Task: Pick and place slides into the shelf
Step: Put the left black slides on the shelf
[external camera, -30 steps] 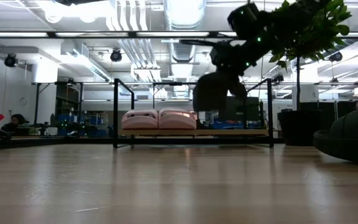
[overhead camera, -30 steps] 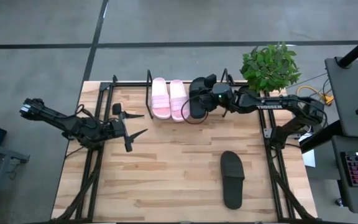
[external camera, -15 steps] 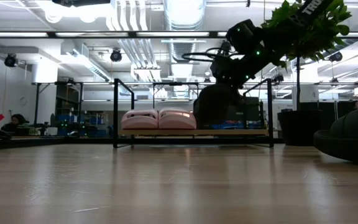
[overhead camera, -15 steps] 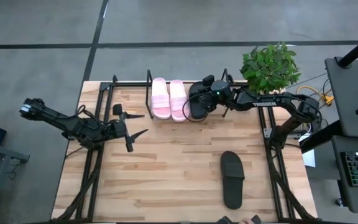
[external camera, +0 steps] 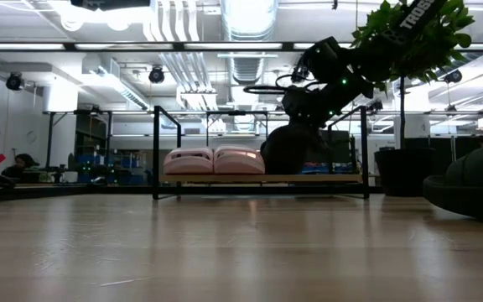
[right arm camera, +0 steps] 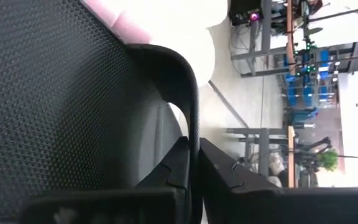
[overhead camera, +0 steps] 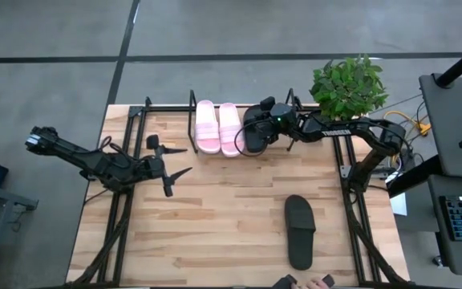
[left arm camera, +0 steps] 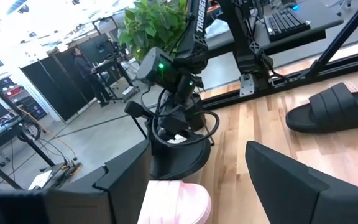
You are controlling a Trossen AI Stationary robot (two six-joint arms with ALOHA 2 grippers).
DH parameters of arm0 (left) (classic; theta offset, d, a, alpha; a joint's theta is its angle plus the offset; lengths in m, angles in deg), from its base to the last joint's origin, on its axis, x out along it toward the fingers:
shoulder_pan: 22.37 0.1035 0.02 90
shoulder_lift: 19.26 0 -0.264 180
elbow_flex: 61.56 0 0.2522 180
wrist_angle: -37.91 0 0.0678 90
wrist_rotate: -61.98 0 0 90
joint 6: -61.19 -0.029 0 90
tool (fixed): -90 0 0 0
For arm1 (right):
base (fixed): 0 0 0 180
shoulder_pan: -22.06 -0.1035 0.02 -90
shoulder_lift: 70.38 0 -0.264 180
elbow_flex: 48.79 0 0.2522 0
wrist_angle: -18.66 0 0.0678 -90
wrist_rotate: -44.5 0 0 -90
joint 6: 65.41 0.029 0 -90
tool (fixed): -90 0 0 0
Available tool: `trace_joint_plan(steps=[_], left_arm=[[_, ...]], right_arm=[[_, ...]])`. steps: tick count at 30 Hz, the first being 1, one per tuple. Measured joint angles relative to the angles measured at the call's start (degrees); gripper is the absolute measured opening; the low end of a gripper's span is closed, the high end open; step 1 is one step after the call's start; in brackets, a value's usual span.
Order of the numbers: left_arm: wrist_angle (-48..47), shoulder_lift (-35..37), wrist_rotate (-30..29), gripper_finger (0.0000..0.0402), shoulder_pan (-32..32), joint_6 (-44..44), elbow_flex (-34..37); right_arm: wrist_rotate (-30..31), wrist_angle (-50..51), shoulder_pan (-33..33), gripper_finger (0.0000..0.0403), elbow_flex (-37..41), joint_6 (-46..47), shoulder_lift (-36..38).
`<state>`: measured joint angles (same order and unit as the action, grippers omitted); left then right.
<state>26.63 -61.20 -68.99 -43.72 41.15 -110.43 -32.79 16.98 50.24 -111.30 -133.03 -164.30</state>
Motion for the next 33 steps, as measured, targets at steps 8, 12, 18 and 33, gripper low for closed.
trace_joint_plan(steps=[8,12,18,33], left_arm=[[0.07,-0.18,-0.02,0.0246,0.00,0.07,0.02],[0.00,-0.43,-0.02,0.0246,0.00,0.09,0.04],[0.02,-0.82,-0.02,0.0246,0.00,0.09,0.07],[0.07,-0.80,0.00,0.0246,0.00,0.11,0.06]], right_arm=[[-1.36,0.18,-0.04,0.0060,-0.31,2.27,0.01],[-1.28,0.24,-0.02,0.0087,-0.42,2.72,0.01],[-1.18,0.23,-0.02,0.0134,-0.42,5.79,0.01],[0.95,0.62,-0.04,0.0195,-0.42,14.65,0.21]])
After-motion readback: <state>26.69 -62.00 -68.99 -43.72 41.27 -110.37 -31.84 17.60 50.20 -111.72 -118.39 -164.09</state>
